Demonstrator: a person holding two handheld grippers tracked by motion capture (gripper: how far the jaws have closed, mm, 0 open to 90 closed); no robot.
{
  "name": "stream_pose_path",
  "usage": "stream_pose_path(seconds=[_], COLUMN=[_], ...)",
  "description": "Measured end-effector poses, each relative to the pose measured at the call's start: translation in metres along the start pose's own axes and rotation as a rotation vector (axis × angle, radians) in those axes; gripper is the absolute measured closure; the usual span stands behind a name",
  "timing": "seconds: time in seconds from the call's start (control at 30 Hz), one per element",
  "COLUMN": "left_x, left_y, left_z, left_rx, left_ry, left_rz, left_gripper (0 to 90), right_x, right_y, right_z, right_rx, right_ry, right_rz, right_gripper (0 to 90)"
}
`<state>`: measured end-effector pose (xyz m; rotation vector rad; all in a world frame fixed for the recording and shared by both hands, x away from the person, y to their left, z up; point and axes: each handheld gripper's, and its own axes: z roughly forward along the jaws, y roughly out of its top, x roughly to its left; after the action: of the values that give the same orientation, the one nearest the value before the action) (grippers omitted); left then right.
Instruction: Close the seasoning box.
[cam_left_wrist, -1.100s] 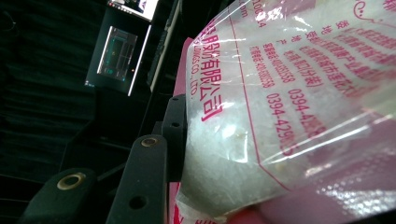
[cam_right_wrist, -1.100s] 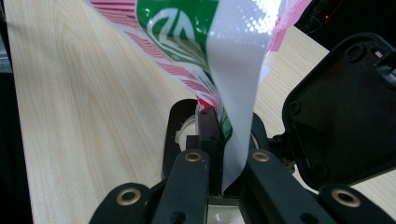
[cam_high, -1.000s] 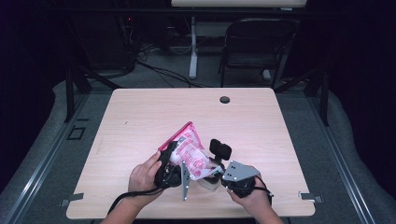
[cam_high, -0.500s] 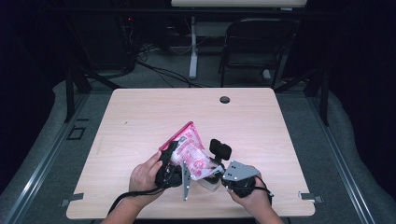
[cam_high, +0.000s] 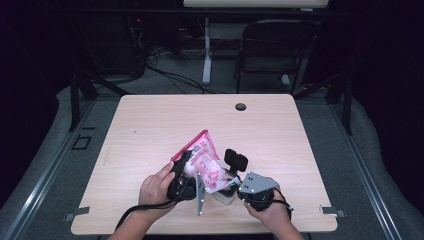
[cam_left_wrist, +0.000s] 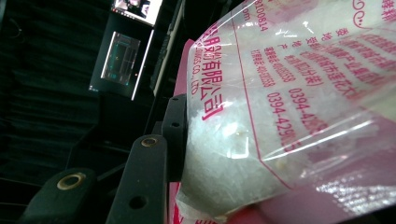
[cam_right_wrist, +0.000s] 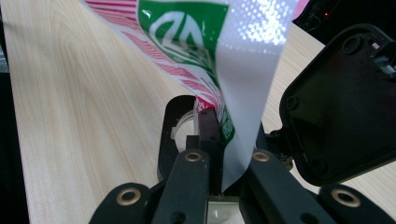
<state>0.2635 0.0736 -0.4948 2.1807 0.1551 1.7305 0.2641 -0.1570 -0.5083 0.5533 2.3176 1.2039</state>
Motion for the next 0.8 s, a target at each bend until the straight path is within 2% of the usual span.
stream_pose_path(seconds=[0.33,0.8], left_x=[-0.0001,-0.0002], left_y=[0.0007,0.0013], left_z=[-0.0017,-0.002], left_rx=[-0.001,-0.002], left_ry=[0.016,0.02], left_rz=[0.031,0.034], left_gripper=[67.2,67.2], right_x=[0.0004,0.0006], right_y=[0.0,-0.0002], right_z=[-0.0004,0.0], right_rx=[0.002,0.004], right_ry=[-0.004,-0.004], right_rz=[-0.003,-0.004], right_gripper=[90.0,90.0])
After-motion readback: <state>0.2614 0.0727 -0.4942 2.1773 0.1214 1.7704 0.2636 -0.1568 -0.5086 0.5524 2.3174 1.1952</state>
